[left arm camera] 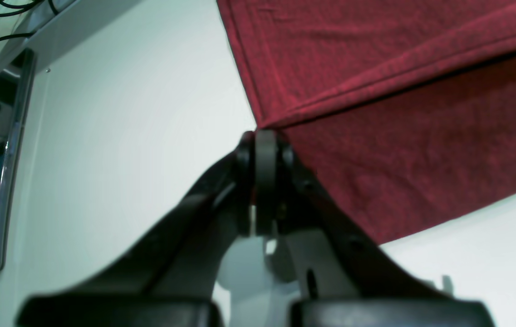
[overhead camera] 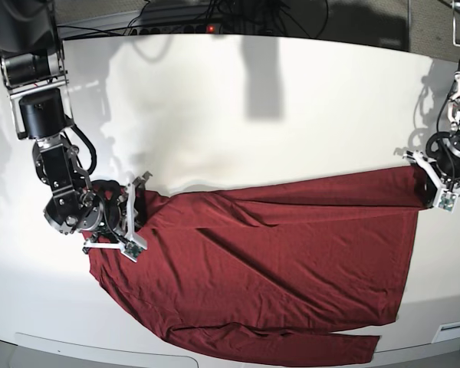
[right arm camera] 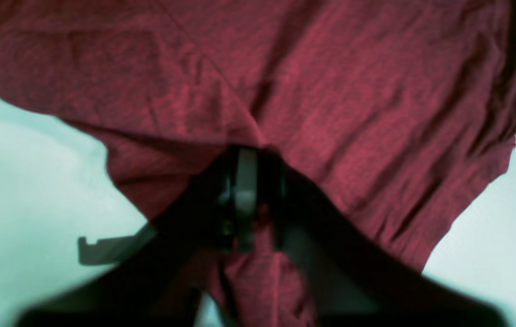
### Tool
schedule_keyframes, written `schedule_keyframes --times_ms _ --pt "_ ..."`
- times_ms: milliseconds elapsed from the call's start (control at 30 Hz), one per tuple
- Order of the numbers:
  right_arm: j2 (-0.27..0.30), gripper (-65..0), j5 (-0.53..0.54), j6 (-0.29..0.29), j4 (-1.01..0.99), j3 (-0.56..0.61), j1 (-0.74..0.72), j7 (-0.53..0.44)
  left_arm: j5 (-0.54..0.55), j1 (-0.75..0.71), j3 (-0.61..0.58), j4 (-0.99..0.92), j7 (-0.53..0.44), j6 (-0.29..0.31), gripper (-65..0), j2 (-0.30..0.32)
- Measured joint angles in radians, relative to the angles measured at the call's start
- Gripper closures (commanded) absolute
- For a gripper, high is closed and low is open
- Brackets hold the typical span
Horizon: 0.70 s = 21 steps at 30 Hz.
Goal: Fold the T-shirt properly
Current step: 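Lower the shoulder edge onto the table, stretching the shirt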
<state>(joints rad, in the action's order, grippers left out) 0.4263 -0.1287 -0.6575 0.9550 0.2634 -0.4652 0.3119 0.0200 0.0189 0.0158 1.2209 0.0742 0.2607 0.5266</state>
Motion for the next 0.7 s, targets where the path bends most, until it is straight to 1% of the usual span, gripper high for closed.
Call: schedule_keyframes --times_ms 33,100,133,167,300,367,400,433,533,633,700 --pt "0.0 -17.6 0.005 0.003 0.0 0.0 -0.003 -0.001 0.001 0.0 0.0 0.0 -0.001 -0.027 -3.2 0.0" --pt "0.0 -17.8 0.045 0.026 0.0 0.0 -0.009 0.0 0.011 0.001 0.0 0.0 0.0 -0.096 -4.4 0.0" --pt "0.0 -17.8 0.054 0.034 0.0 0.0 -0.014 0.002 0.023 0.001 0.0 0.0 0.0 -0.12 -4.4 0.001" --pt "0.0 -17.8 0.053 0.042 0.0 0.0 -0.018 0.001 0.034 0.0 0.0 0.0 0.008 -0.128 -4.4 0.002" --pt "0.0 -17.8 0.054 0.056 -0.001 0.0 -0.022 0.005 0.041 0.0 0.0 0.0 0.033 -0.127 -4.6 0.002" --pt "-0.001 -17.8 0.054 0.119 -0.001 0.0 -0.021 0.026 0.043 0.0 0.0 0.0 0.032 -0.128 -5.8 0.002" --pt "0.001 -17.8 0.06 0.151 -0.001 0.0 -0.021 0.034 0.071 0.0 0.0 0.0 0.033 -0.127 -6.3 0.002" --pt "0.002 -17.8 0.089 0.181 -0.001 -0.001 -0.022 0.046 0.091 0.0 0.0 0.0 0.032 -0.128 -6.4 0.002" --pt "0.006 -17.8 0.191 0.212 -0.001 -0.002 -0.022 0.05 0.166 0.0 0.0 0.0 0.047 -0.128 -6.4 0.002" --pt "0.005 -17.8 0.302 0.212 -0.001 -0.022 -0.021 0.056 0.201 0.0 0.0 0.0 0.079 -0.128 -6.3 0.002" --pt "0.005 -17.8 0.375 0.213 -0.001 -0.064 -0.022 0.056 0.222 0.0 0.0 0.0 0.105 -0.13 -6.3 0.002"
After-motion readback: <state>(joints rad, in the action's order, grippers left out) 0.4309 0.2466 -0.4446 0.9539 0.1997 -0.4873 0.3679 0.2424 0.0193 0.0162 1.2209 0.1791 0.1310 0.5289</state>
